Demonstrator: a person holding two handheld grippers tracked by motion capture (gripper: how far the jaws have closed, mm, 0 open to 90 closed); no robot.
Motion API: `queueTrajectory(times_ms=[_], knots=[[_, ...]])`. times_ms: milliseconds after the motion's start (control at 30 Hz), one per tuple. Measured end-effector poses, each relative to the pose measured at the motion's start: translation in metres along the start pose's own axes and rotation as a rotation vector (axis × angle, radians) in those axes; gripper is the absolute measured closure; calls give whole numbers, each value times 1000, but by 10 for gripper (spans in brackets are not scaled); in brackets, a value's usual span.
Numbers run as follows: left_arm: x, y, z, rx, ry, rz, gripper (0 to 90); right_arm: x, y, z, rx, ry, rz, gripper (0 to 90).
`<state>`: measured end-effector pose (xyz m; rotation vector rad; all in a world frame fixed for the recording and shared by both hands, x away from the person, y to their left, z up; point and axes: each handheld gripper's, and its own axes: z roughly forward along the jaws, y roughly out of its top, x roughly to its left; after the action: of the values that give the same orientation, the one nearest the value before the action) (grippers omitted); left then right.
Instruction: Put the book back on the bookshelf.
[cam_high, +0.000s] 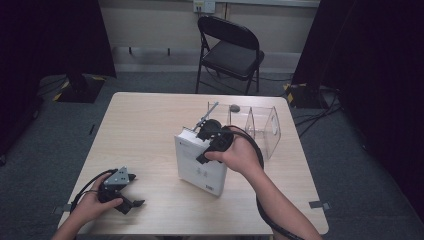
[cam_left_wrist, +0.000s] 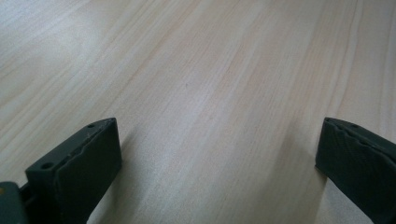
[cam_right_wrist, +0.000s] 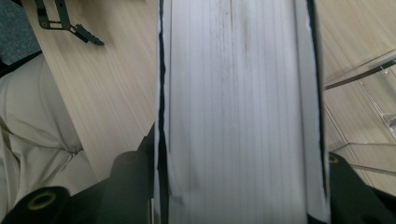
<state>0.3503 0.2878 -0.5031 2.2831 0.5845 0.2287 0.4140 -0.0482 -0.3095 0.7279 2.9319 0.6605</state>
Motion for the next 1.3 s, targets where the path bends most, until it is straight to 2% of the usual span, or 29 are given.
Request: queueTrajectory(times_ms=[233, 300, 733, 833, 1033, 1300], knots=[[0, 0, 0, 0, 0, 0, 0, -3, -6, -6, 3, 0, 9, 520], [0, 0, 0, -1, 0, -1, 0, -4, -8, -8, -6, 5, 34, 519], [0, 0, 0, -1, 0, -1, 0, -8, -19, -20, -3, -13, 39, 521], [0, 0, 0, -1, 0, -1, 0, -9, -23, -24, -19, -18, 39, 522], [0, 0, 0, -1, 0, -1, 0, -13, -31, -31, -36, -14, 76, 522], [0, 0, 0, -1, 0, -1, 0, -20, -45, -39, -31, -22, 118, 522]])
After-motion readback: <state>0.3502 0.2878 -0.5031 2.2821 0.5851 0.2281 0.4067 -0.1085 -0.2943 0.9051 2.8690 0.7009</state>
